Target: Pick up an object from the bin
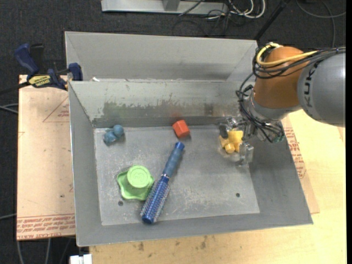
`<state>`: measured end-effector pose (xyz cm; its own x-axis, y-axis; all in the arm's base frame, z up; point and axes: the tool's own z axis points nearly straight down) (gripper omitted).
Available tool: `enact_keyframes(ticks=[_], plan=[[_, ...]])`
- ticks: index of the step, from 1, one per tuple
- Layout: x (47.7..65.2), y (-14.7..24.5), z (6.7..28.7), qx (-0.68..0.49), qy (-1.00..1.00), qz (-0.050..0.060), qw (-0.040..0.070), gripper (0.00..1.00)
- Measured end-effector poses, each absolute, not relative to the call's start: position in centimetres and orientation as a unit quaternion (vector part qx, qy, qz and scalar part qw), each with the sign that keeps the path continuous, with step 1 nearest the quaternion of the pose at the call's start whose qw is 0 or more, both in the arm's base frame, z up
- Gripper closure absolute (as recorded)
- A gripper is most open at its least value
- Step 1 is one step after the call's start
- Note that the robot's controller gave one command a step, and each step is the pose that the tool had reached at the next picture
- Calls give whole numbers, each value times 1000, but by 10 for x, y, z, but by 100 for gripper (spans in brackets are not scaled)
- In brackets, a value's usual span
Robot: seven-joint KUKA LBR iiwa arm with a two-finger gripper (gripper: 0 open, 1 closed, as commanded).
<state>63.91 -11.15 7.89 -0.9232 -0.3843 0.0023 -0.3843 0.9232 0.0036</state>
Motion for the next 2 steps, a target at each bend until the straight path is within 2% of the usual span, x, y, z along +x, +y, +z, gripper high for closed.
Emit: enact_keyframes(ticks=[1,2], plan=[[638,-141,74,368,-930,-7,-7,0],[639,-140,77,368,-930,-8,-9,100]])
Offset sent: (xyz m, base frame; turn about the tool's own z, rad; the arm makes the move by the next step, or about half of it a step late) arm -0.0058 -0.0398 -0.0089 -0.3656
